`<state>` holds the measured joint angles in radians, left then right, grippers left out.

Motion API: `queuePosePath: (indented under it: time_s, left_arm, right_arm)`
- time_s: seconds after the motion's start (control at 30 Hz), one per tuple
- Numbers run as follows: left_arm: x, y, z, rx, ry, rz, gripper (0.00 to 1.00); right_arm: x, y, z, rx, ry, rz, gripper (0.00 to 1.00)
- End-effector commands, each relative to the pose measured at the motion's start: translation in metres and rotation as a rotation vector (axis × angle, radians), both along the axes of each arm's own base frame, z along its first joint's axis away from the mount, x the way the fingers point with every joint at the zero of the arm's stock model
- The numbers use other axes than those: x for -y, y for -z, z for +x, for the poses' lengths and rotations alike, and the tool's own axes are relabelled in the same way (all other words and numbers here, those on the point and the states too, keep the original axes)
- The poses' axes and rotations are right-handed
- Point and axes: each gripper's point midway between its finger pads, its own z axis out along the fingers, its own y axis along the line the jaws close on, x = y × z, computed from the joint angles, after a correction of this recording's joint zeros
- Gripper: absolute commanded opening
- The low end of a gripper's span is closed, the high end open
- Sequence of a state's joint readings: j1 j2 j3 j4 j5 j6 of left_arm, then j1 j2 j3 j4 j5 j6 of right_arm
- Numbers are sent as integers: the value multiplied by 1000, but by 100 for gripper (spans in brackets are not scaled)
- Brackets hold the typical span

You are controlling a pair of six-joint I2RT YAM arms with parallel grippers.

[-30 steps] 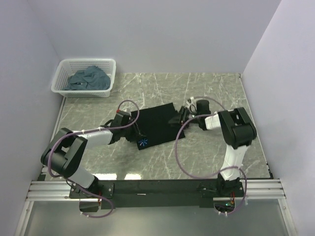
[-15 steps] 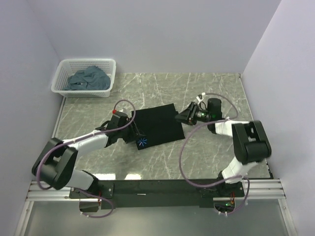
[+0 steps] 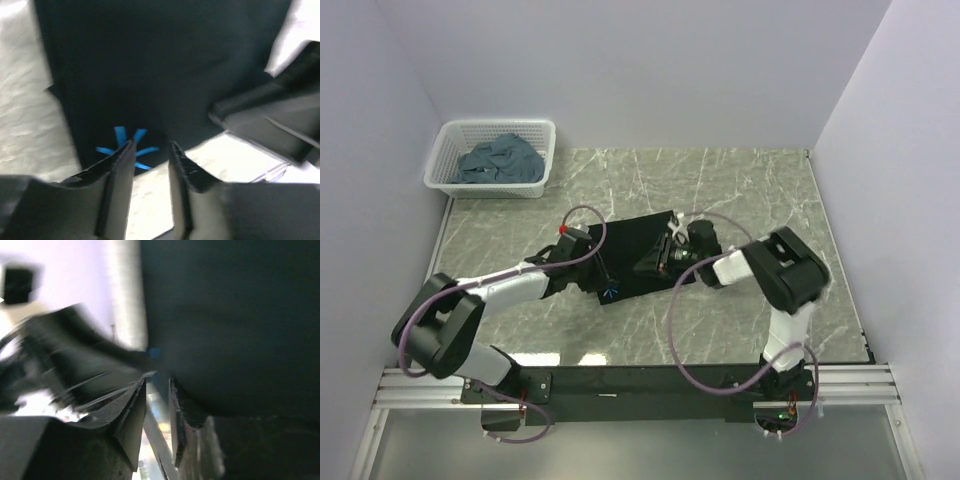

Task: Fold and stack the t-shirts
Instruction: Fold the tshirt

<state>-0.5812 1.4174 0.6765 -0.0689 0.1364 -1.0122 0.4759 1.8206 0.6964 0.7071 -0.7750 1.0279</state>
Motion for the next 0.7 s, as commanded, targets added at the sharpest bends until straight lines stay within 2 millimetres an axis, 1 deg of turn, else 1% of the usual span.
queuePosePath:
  time_s: [0.0, 0.03, 0.07, 0.1, 0.2, 0.23, 0.27, 0.3, 0.33, 0.4, 0.43, 0.47, 0.5, 0.57, 0.6, 0.63, 0.67]
  left_arm:
    - [-2, 25, -15, -96, -11, -2, 36]
    - [-3, 30, -19, -116, -13, 3, 35]
    - [-7, 36, -26, -142, -20, 9, 35]
    - [-10, 37, -27, -142, -29, 13, 34]
    - [-19, 40, -32, -150, -45, 45, 35]
    - [-19, 35, -30, -133, -50, 43, 35]
    - [-19, 30, -28, -117, -48, 41, 37]
    - [-18, 26, -27, -106, -46, 36, 39]
    - [-15, 13, -23, -73, -39, 18, 40]
    - [-13, 1, -19, -45, -35, 12, 43]
    - [-10, -12, -14, -14, -31, -6, 44]
    - [-8, -17, -13, 1, -22, -12, 45]
    - [-7, -22, -12, 9, -19, -16, 45]
    - [-4, -25, -11, 13, -10, -23, 45]
    - [-4, -23, -12, 4, -7, -24, 44]
    - [-4, -14, -14, -20, -5, -18, 44]
    - [-1, -9, -20, -48, 12, -30, 43]
  right_arm:
    - [5, 59, -3, -175, 88, -62, 32]
    - [11, 83, -13, -260, 106, -94, 31]
    - [17, 92, -14, -290, 124, -103, 29]
    - [21, 99, -23, -328, 118, -107, 29]
    - [23, 88, -27, -315, 97, -93, 29]
    - [22, 71, -23, -256, 83, -81, 29]
    - [23, 65, -24, -249, 78, -89, 29]
    - [25, 56, -19, -222, 82, -86, 29]
    - [27, 39, -17, -168, 75, -86, 29]
    - [32, 24, -11, -115, 85, -87, 29]
    - [38, 9, -5, -66, 96, -77, 29]
    - [42, 3, -4, -51, 97, -70, 29]
    - [50, -2, -2, -24, 110, -65, 29]
    - [60, -3, 0, -12, 123, -59, 29]
    - [67, 7, -4, -33, 133, -69, 29]
    - [79, 13, 1, -40, 160, -77, 29]
    - [85, 25, -5, -74, 168, -87, 28]
